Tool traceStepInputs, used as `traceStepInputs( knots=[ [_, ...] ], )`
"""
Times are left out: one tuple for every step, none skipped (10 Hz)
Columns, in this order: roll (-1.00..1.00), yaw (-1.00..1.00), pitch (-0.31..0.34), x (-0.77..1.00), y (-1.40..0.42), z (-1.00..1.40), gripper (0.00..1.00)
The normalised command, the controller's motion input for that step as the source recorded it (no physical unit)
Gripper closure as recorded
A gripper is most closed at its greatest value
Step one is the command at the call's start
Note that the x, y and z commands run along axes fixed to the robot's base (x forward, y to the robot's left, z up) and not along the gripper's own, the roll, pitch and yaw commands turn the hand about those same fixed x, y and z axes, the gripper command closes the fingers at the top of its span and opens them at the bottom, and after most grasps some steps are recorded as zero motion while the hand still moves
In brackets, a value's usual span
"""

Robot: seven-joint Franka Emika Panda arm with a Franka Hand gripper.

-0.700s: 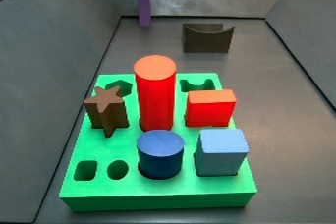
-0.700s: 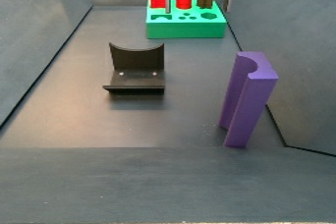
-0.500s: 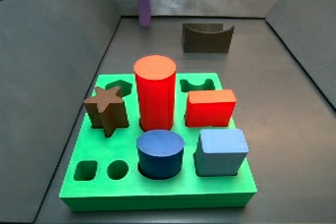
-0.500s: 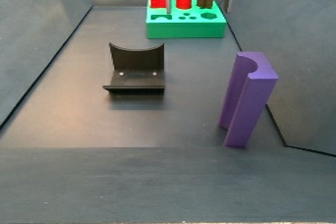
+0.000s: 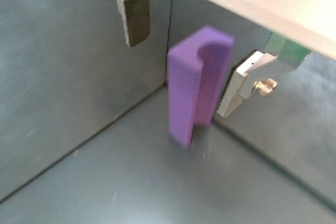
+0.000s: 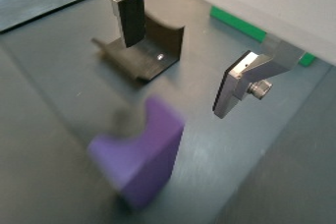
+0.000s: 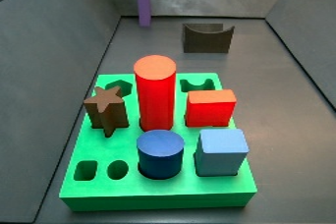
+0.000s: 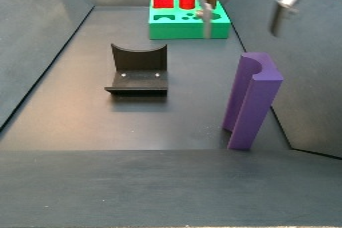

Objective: Pick up the arch object. Move up. Rotate the arch object. Move to above the board. Insert the arch object.
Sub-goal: Pick up the arch object.

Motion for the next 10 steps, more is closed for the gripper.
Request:
traceStepInputs(
  knots=[
    [-0.03, 0.13, 0.0, -0.31, 0.78, 0.0, 0.0],
    [-0.03, 0.14, -0.007, -0.27, 0.62, -0.11, 0.0],
    [0.0, 0.1, -0.027, 0.0, 0.23, -0.69, 0.0],
    [0.0, 0.03, 0.0, 0.0, 0.13, -0.79, 0.0],
    [-0.01, 0.0, 0.0, -0.03, 0.09, -0.75, 0.0],
    [-0.05, 0.0, 0.0, -0.03, 0.08, -0.71, 0.0],
    [-0.02, 0.0, 0.0, -0.05, 0.11, -0.61, 0.0],
    [0.0, 0.0, 0.0, 0.0, 0.04, -0.63, 0.0],
    [-0.1, 0.0, -0.033, 0.0, 0.06, -0.07, 0.0],
    [0.0, 0.0, 0.0, 0.0, 0.0, 0.0, 0.0]
  ],
)
